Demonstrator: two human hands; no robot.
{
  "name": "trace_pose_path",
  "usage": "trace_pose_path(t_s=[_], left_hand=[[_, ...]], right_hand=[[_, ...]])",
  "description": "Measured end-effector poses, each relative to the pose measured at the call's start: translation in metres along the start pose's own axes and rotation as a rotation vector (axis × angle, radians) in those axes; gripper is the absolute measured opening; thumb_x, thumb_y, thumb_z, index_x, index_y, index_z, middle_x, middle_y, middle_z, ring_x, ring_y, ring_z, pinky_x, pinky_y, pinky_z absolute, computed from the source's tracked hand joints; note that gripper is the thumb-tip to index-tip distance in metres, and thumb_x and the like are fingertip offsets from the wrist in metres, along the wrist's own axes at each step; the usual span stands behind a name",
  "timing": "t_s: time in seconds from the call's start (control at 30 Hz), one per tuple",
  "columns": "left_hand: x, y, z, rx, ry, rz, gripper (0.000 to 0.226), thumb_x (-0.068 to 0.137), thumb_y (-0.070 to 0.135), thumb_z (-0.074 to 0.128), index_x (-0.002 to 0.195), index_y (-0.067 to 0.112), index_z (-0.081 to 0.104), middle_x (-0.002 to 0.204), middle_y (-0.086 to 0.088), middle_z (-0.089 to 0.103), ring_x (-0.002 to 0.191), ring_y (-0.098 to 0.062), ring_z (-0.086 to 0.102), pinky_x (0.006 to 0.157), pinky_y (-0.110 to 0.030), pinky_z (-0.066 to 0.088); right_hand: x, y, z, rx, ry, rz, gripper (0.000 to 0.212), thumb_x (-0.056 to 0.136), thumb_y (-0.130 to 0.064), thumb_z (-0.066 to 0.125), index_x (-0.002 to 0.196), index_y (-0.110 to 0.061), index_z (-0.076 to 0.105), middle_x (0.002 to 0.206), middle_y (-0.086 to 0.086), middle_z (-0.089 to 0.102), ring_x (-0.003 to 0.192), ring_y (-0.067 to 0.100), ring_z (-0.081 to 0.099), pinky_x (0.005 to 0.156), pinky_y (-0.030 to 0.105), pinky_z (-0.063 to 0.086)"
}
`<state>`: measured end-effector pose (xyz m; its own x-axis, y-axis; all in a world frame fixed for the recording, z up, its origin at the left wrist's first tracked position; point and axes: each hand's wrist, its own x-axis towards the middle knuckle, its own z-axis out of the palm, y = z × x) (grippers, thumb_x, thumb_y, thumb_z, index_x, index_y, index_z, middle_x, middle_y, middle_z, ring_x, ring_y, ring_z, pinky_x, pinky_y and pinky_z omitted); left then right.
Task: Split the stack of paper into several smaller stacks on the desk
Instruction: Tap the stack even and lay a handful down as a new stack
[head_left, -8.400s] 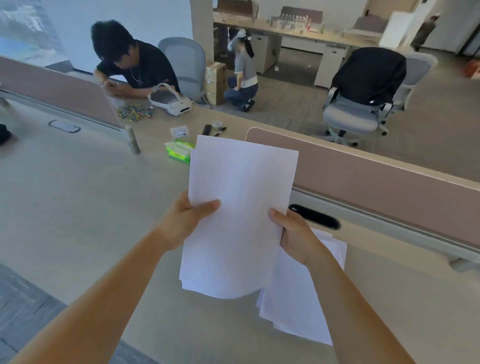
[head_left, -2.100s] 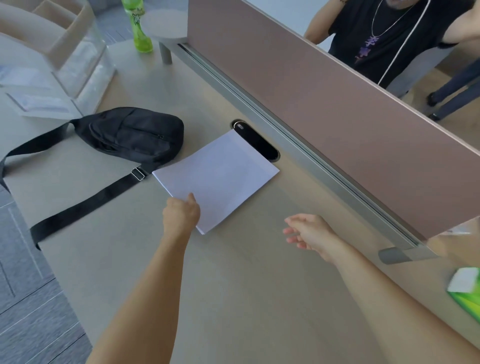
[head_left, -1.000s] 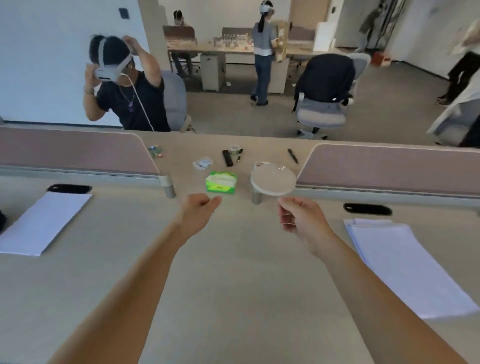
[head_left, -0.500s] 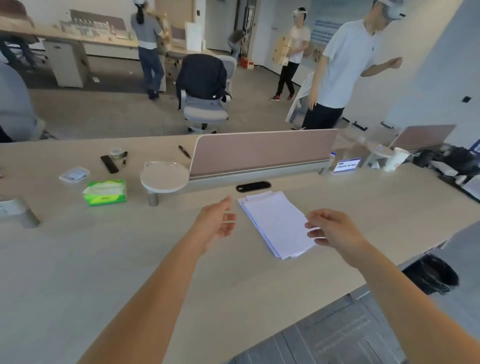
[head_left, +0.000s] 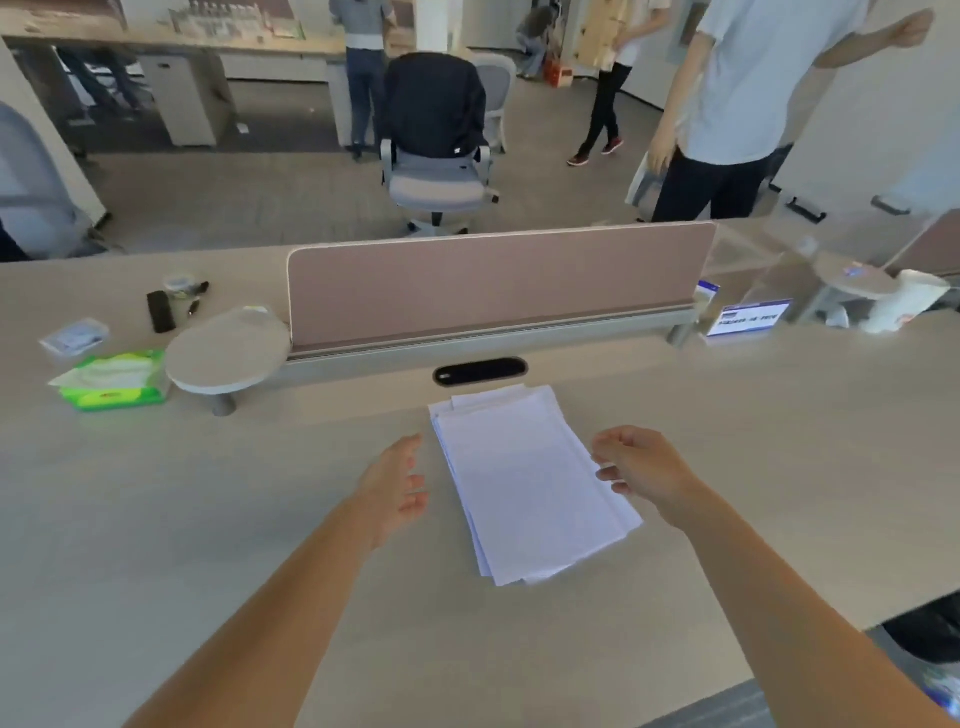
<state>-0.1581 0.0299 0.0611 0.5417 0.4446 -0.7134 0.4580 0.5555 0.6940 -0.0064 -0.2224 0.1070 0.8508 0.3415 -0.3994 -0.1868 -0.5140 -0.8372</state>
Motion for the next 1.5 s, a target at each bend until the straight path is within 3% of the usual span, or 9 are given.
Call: trace_pose_path(t_s=[0.2,0.3,0.4,0.5,0.63,0.83,1.0,1.23,1.5], left_hand=[[0.052,-0.012,0.066,0.041,0.147,-0.158,0.062,0.069,0.055,0.067,0.111,0.012,0.055,0.114,-0.014,0.054,0.087,-0.028,0.052,0.073,-0.035,0.044],[0.078,-0.019,0.083,0.052,0.225,-0.195,0.046,0.081,0.054,0.064,0.102,0.014,0.053,0.101,-0.010,0.049,0.088,-0.025,0.048,0.075,-0.032,0.039],[0.098,-0.030,0.095,0.029,0.267,-0.219,0.034,0.086,0.050,0.060,0.088,0.017,0.054,0.087,-0.007,0.050,0.078,-0.022,0.049,0.067,-0.031,0.038],[0.109,-0.035,0.102,0.021,0.268,-0.253,0.037,0.088,0.047,0.059,0.102,0.013,0.064,0.102,-0.007,0.071,0.092,-0.025,0.066,0.076,-0.032,0.047],[0.126,-0.037,0.104,0.099,0.386,-0.253,0.046,0.080,0.045,0.065,0.104,0.005,0.068,0.100,-0.017,0.073,0.084,-0.029,0.068,0.076,-0.034,0.051],[0.142,-0.038,0.109,0.376,0.480,-0.224,0.035,0.085,0.032,0.062,0.062,0.009,0.050,0.061,-0.006,0.046,0.059,-0.022,0.046,0.062,-0.028,0.036],[0.140,-0.034,0.115,0.499,0.503,-0.234,0.037,0.088,0.034,0.058,0.064,0.010,0.044,0.061,-0.003,0.039,0.054,-0.021,0.041,0.054,-0.027,0.031],[0.138,-0.034,0.112,0.381,0.411,-0.273,0.033,0.068,0.046,0.060,0.078,0.014,0.055,0.074,-0.006,0.049,0.067,-0.023,0.050,0.066,-0.029,0.043],[0.143,-0.041,0.108,0.307,0.407,-0.252,0.031,0.077,0.042,0.066,0.086,0.013,0.061,0.078,-0.005,0.052,0.071,-0.024,0.052,0.071,-0.029,0.045]], right_hand=[[0.121,0.037,-0.011,-0.128,-0.142,0.113,0.018,0.087,-0.022,0.068,0.080,-0.012,0.055,0.076,0.008,0.050,0.068,0.022,0.049,0.063,0.031,0.038],[0.162,0.051,-0.004,-0.246,-0.184,0.155,0.030,0.087,-0.025,0.065,0.067,-0.015,0.045,0.063,0.003,0.046,0.055,0.019,0.044,0.059,0.029,0.035],[0.188,0.068,0.005,-0.339,-0.204,0.216,0.028,0.087,-0.031,0.064,0.068,-0.015,0.051,0.064,0.002,0.055,0.064,0.023,0.058,0.062,0.029,0.043],[0.205,0.079,0.012,-0.393,-0.226,0.256,0.031,0.084,-0.039,0.063,0.078,-0.008,0.060,0.075,0.008,0.065,0.078,0.029,0.067,0.065,0.028,0.047],[0.212,0.080,0.018,-0.479,-0.235,0.238,0.031,0.086,-0.040,0.056,0.073,-0.014,0.046,0.071,0.001,0.052,0.070,0.023,0.055,0.052,0.026,0.037],[0.217,0.090,0.024,-0.443,-0.192,0.256,0.030,0.079,-0.041,0.055,0.086,-0.013,0.047,0.083,0.006,0.053,0.067,0.022,0.054,0.054,0.026,0.037],[0.223,0.089,0.018,-0.391,-0.212,0.256,0.015,0.086,-0.024,0.056,0.082,-0.011,0.052,0.064,-0.001,0.049,0.051,0.015,0.047,0.045,0.023,0.033],[0.223,0.079,0.024,-0.201,-0.347,0.322,0.033,0.087,-0.023,0.068,0.117,-0.009,0.062,0.110,0.008,0.065,0.089,0.023,0.062,0.073,0.026,0.045],[0.206,0.084,0.030,0.030,-0.510,0.465,0.030,0.086,-0.015,0.072,0.115,-0.012,0.067,0.101,-0.001,0.072,0.093,0.019,0.067,0.088,0.037,0.053]])
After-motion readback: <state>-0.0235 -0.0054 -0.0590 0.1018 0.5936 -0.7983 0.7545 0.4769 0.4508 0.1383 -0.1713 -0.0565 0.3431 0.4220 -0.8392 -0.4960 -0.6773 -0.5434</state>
